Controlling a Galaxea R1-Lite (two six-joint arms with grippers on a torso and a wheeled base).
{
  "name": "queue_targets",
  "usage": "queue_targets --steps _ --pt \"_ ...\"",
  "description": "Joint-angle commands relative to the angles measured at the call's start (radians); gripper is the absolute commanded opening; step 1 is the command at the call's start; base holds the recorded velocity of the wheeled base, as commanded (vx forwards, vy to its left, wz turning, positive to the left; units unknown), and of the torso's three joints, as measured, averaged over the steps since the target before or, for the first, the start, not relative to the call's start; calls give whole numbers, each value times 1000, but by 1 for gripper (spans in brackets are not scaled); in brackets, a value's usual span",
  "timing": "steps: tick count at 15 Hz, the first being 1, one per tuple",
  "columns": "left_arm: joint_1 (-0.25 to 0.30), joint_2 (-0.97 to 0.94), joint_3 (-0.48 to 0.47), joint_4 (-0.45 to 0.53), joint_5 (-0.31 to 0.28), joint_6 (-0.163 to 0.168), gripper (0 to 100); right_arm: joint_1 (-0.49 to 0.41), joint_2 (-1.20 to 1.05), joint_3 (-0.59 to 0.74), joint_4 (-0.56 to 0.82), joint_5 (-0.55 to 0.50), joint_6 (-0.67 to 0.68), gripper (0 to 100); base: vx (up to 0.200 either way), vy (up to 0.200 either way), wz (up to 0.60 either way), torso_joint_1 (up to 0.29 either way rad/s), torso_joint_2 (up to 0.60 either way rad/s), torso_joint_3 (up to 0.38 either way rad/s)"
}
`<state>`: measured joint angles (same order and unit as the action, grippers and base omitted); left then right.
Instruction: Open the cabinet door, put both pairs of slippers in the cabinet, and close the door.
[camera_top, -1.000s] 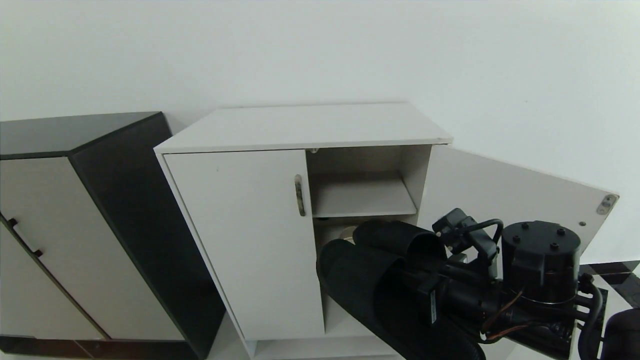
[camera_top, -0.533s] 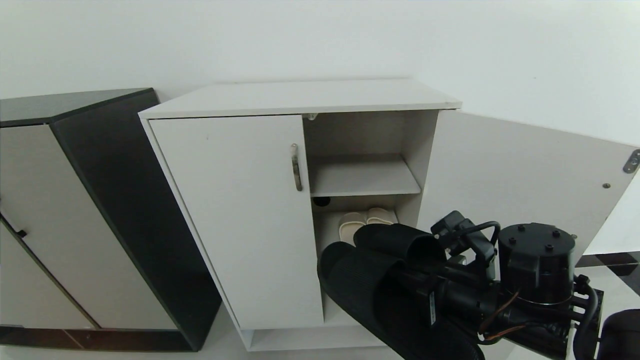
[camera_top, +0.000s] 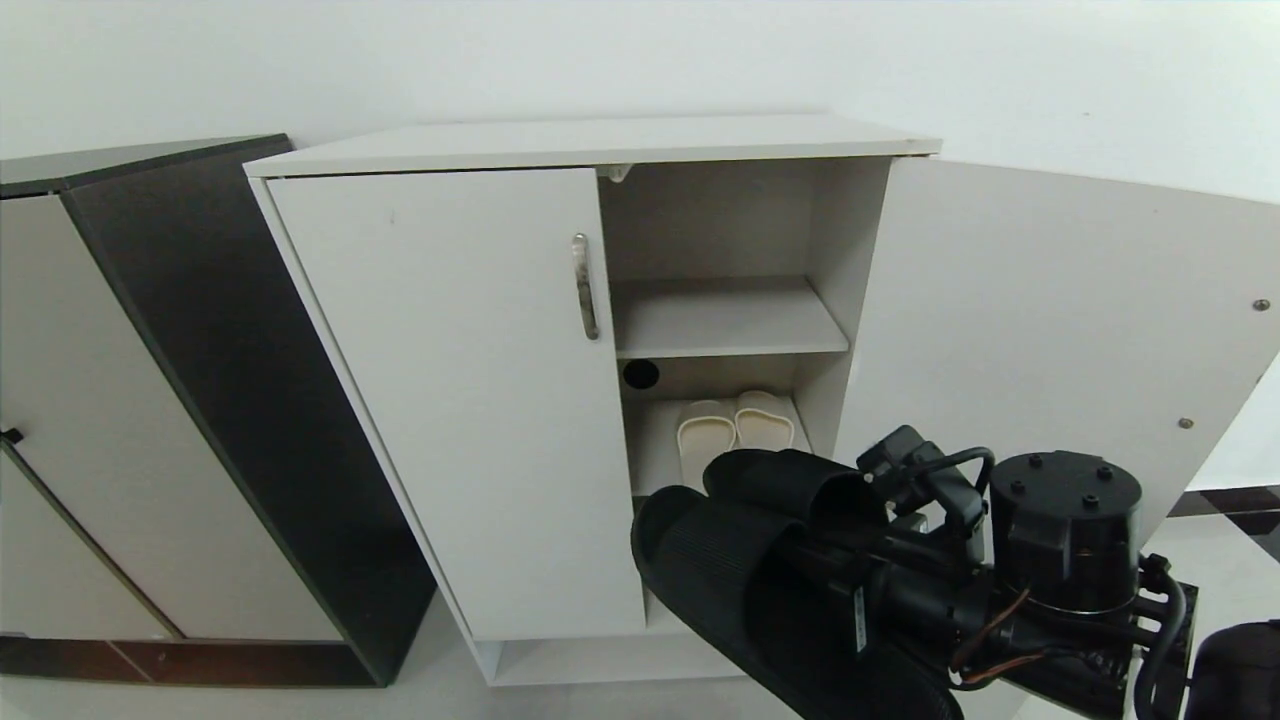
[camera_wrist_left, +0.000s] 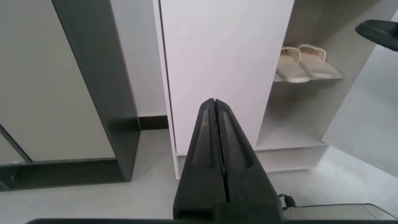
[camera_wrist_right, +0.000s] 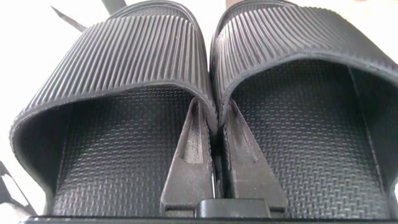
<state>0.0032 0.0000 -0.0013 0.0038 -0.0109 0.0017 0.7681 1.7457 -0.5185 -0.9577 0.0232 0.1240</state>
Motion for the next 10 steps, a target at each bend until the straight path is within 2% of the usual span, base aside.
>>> queue_targets --steps 1,2,4,5,6,9,10 --pt "0 0 0 1 0 0 0 0 8 3 -1 0 0 0 0 0 0 0 0 0" --pt "0 0 0 -1 0 0 0 0 8 11 -4 -8 -12 0 0 0 0 0 0 0" --pt "0 0 0 1 0 0 0 -6 11 28 -6 -31 -118 0 0 0 0 0 0 0" --pt "0 0 0 -1 0 0 0 2 6 12 13 -60 -116 0 0 0 0 0 0 0" --pt "0 0 0 1 0 0 0 54 3 -120 192 -230 -80 0 0 0 0 0 0 0" --pt "0 2 0 1 0 0 0 148 11 -554 790 -456 197 0 0 0 0 0 0 0" --pt "0 0 0 -1 0 0 0 169 49 -706 947 -548 301 0 0 0 0 0 0 0"
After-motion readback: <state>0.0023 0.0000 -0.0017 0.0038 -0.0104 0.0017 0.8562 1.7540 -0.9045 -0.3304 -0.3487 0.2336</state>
